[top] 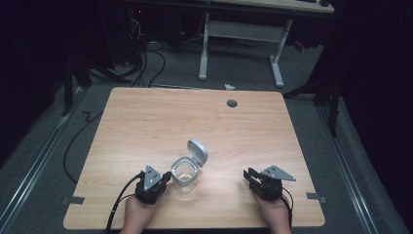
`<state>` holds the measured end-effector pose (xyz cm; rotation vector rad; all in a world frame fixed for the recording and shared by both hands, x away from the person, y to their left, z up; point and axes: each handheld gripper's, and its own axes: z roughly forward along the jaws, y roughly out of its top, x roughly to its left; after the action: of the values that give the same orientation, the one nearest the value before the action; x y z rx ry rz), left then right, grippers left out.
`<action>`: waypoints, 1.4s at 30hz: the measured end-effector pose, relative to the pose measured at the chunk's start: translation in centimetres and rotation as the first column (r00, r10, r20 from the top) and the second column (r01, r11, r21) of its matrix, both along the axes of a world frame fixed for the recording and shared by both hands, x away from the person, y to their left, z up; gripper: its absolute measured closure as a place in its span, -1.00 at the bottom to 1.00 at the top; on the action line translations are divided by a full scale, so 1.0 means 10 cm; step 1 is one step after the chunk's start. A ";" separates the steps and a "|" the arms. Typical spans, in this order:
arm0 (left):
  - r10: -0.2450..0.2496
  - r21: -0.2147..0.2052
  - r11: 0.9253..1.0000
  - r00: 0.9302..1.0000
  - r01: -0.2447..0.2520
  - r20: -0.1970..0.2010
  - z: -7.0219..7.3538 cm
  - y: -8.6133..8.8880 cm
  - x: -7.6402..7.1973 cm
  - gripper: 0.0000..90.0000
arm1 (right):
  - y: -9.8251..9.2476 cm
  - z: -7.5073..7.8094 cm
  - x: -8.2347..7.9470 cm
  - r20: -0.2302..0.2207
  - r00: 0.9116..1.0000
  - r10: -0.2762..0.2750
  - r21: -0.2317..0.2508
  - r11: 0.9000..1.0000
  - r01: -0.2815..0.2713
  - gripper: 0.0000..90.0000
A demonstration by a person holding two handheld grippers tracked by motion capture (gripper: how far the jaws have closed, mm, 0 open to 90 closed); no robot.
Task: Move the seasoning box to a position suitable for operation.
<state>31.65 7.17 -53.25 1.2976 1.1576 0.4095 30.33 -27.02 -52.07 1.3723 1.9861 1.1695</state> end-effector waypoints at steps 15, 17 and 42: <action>-0.066 0.017 0.998 0.998 0.066 0.008 0.02 -0.16 -0.18 1.00 | -0.02 0.00 -0.01 -0.002 1.000 -0.009 0.007 1.000 0.009 0.61; -0.074 0.014 0.997 0.997 0.073 0.011 0.02 -0.19 -0.20 1.00 | -0.03 0.00 -0.01 -0.004 1.000 -0.012 0.012 1.000 0.012 0.61; -0.105 -0.010 0.994 0.994 0.106 0.023 0.04 -0.15 -0.27 0.88 | -0.04 0.00 -0.01 0.001 1.000 -0.002 0.018 1.000 0.002 0.65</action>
<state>28.97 5.67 -52.85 1.3346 1.0658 0.3386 30.21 -27.41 -52.07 1.3818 1.9778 1.1905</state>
